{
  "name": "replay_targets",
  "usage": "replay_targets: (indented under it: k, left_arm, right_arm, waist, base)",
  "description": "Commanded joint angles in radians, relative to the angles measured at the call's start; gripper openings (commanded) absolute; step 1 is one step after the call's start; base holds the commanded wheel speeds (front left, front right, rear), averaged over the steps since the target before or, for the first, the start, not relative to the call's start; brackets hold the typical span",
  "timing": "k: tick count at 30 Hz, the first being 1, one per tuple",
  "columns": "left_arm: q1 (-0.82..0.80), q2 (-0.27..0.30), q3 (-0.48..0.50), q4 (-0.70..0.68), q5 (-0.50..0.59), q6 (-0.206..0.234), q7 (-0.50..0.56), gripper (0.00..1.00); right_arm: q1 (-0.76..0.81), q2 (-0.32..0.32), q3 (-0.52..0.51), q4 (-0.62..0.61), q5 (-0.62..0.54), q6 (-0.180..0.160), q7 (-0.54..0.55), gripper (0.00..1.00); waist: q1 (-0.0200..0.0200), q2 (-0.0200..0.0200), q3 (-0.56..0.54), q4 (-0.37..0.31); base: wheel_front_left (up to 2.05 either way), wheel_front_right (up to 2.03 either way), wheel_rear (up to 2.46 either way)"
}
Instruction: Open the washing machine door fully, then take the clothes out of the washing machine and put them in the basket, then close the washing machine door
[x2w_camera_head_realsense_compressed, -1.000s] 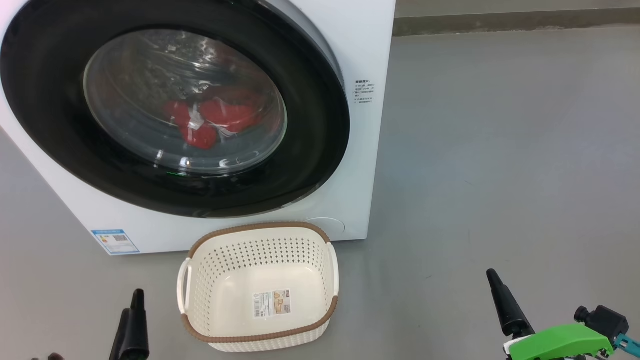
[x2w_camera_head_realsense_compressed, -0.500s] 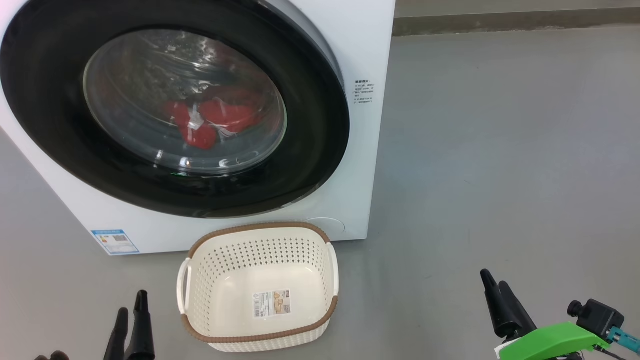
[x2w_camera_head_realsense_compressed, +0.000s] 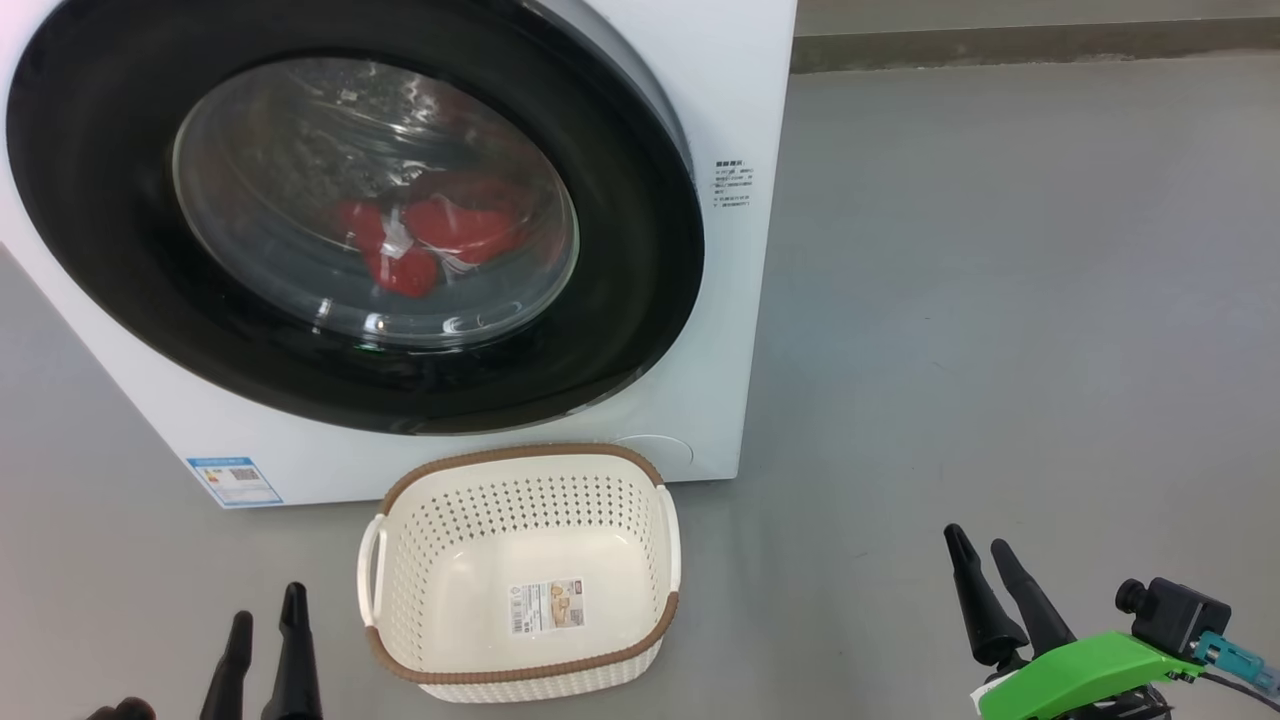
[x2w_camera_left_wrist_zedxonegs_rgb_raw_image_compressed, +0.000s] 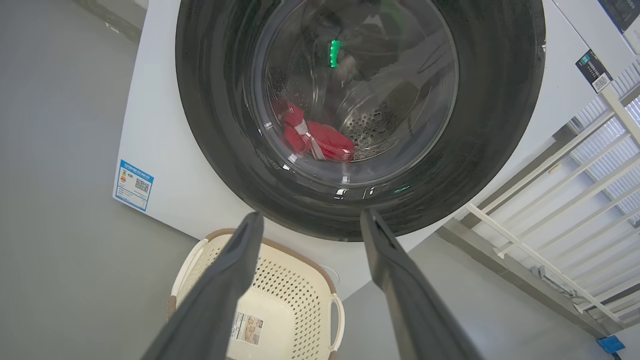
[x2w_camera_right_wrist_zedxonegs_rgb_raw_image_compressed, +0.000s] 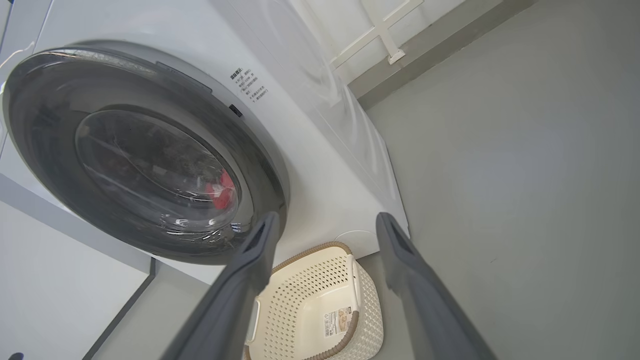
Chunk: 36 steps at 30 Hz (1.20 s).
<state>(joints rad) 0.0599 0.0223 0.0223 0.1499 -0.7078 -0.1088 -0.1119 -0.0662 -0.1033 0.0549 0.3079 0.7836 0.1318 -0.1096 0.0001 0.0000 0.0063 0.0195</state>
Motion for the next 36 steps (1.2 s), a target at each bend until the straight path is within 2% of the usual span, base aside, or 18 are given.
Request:
replay_targets:
  k: [1,36]
  left_arm:
    - [-0.010,0.017,0.015,-0.036,0.039,0.006,-0.015,1.00]
    - [0.038,0.025,-0.001,-0.102,0.452,0.030,-0.115,1.00]
  right_arm:
    - [-0.040,-0.016,0.023,-0.029,-0.037,-0.001,-0.017,1.00]
    - [-0.032,-0.044,0.043,-0.058,-0.432,-0.001,-0.117,1.00]
  waist:
    - [-0.0001,0.0000,0.000,0.001]
    - [-0.0001,0.0000,-0.012,-0.003]
  base:
    - [0.00,0.00,0.00]
    - [0.00,0.00,0.00]
